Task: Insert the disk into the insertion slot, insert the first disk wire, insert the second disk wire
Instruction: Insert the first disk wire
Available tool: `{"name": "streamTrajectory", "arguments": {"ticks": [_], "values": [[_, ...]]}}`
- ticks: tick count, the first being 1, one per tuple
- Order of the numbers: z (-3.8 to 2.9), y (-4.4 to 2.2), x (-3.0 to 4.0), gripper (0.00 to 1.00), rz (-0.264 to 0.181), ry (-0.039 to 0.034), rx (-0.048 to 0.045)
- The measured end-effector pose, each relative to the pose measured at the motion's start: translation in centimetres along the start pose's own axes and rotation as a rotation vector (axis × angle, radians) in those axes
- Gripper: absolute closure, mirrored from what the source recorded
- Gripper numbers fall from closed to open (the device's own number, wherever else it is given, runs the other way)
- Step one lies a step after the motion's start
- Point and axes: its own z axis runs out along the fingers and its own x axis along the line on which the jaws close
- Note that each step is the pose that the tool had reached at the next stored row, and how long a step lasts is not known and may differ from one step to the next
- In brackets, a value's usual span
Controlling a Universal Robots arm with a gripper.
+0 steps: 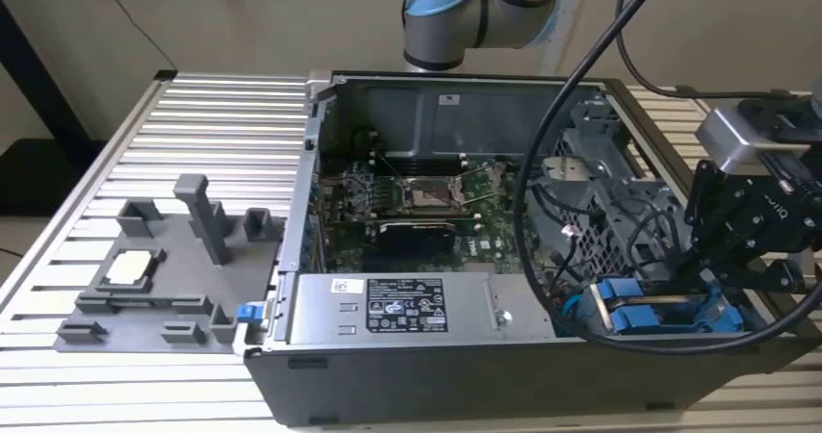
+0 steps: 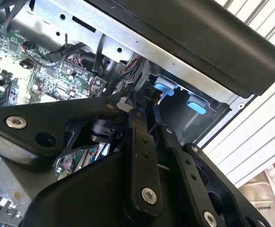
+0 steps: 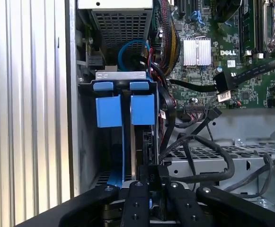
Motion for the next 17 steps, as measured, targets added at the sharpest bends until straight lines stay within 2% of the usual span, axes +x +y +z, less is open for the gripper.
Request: {"name": "streamTrajectory", "arguments": {"ticks": [3,4,5,17], "values": [[0.06,0.00,0.02,0.80,0.000,-0.0009,0.0000],[-0.02,0.00,0.02,0.73,0.000,-0.0002,0.0000],[-0.22,0.02,0.01,0.73,0.000,-0.0006,0.0000],[-5.48,0.39,-0.23,0.73,0.000,0.0000,0.0000]]}}
